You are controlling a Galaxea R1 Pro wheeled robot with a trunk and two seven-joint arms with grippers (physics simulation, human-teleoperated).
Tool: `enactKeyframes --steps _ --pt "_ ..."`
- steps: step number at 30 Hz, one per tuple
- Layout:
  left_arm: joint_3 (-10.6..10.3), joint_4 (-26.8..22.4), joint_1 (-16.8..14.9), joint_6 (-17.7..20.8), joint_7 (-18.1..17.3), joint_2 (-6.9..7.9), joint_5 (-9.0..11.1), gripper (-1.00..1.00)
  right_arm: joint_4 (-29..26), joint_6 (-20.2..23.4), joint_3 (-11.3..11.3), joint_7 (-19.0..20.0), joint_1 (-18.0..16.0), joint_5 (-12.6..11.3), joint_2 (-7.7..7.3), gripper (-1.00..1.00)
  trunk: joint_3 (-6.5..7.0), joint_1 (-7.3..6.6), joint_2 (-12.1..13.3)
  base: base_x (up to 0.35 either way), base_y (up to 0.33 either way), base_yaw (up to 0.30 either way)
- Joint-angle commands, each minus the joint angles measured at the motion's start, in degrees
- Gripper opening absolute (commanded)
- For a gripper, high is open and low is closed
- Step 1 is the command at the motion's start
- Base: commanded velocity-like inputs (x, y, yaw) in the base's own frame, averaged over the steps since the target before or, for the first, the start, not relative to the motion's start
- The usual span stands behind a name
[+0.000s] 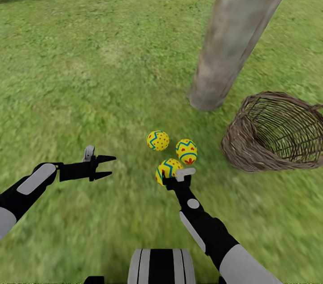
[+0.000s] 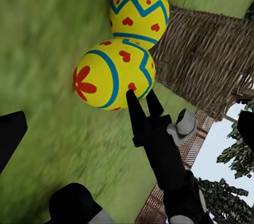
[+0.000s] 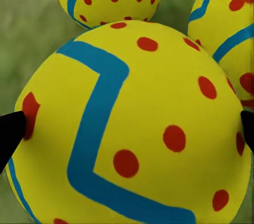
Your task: Take the three Easter eggs out of the wicker basket on the lawn in the garden, then place them on the lawn next to a single tree (choose any tree) so that all three eggs are next to the same tree and none are left in the basket.
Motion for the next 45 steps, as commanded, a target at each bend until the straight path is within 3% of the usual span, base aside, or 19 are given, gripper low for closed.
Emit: enactKeyframes --steps 1,10,18,22,25,29,33,45 --pt "-0.2 0.0 -0.1 0.0 -0.6 0.02 -0.3 1.00 0.2 -0.8 0.2 -0.3 0.0 -0.4 -0.21 -1.00 -0.26 0.01 0.0 0.000 0.000 0.000" --pt "-0.6 0.1 -0.1 -0.1 -0.5 -0.01 -0.3 1.00 1.8 -1.6 0.2 -0.2 0.0 -0.1 -0.51 -1.00 -2.25 0.24 -0.2 0.000 0.000 0.000" --pt "-2.5 0.2 -0.1 -0.1 -0.6 -0.01 -0.3 1.00 2.0 -1.6 0.3 -0.2 0.0 -0.1 -0.41 -1.00 -4.03 0.45 -0.3 0.000 0.000 0.000" --pt "-2.6 1.6 -0.1 -0.2 -0.5 -0.05 -0.4 1.00 2.0 -1.6 0.3 -0.2 0.0 0.0 -0.36 -1.00 -4.03 0.45 -0.3 0.000 0.000 0.000" --pt "-2.6 2.8 -0.1 -0.3 -0.5 -0.09 -0.5 1.00 2.0 -1.6 0.3 -0.2 0.0 1.6 -0.28 -1.00 -4.03 0.45 -0.3 0.000 0.000 0.000" --pt "-3.2 4.8 -0.1 -4.1 -0.6 -0.17 -0.5 1.00 2.1 -1.6 0.3 -0.3 0.0 2.5 -0.24 -1.00 -4.03 0.45 -0.3 0.195 0.049 0.000" --pt "-4.4 4.9 -0.1 -4.7 -0.6 -0.19 -0.6 1.00 2.1 -1.6 0.2 -0.3 0.0 2.6 -0.34 -1.00 -4.03 0.45 -0.3 0.314 0.023 0.000" --pt "-4.6 3.1 -0.1 -4.6 -0.7 -0.11 -0.6 1.00 2.1 -1.6 0.2 -0.3 0.0 2.6 -0.47 -1.00 -4.03 0.45 -0.3 0.198 0.040 0.000"
